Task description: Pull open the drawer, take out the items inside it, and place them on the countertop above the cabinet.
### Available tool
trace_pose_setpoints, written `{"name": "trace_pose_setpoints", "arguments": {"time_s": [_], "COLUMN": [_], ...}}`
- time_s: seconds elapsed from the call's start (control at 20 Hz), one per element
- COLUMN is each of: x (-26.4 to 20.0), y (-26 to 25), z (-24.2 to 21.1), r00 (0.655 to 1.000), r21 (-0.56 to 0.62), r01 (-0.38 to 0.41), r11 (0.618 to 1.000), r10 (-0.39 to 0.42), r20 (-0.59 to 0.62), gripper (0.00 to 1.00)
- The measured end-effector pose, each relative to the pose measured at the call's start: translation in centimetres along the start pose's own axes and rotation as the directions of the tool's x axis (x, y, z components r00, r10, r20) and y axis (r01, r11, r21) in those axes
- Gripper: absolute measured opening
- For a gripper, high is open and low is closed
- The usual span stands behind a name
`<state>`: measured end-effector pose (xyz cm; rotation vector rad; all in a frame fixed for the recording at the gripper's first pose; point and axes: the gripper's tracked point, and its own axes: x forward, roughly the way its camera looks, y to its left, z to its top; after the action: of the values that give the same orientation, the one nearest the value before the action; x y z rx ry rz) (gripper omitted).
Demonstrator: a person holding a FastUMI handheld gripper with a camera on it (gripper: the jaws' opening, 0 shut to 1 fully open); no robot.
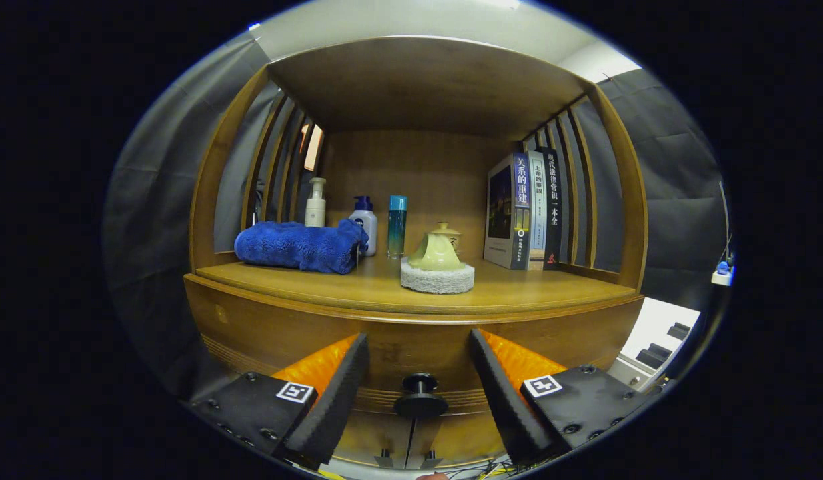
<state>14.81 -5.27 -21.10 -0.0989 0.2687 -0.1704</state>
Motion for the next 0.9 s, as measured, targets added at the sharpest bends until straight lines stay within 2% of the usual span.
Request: {"name": "trace_pose_setpoints", "arguments": {"time_s": [0.3, 0.4, 0.6, 0.75, 0.9], "x": [0.3, -0.2, -4.6, -9.3, -13.9], "y": [-0.2, 0.3, 1.4, 2.1, 1.8], "z": [0.4, 1.0, 2.9, 5.5, 8.1], "r00": [1.000, 0.999, 0.996, 0.988, 0.982], "r21": [-0.044, -0.052, -0.040, -0.003, 0.017], "r01": [0.016, -0.002, -0.060, -0.121, -0.147], "r11": [0.999, 0.999, 0.997, 0.993, 0.989], "r10": [-0.015, 0.004, 0.063, 0.121, 0.144], "r20": [0.021, 0.040, 0.057, 0.093, 0.124], "gripper": [0.98, 0.98, 0.99, 0.98, 0.98]}}
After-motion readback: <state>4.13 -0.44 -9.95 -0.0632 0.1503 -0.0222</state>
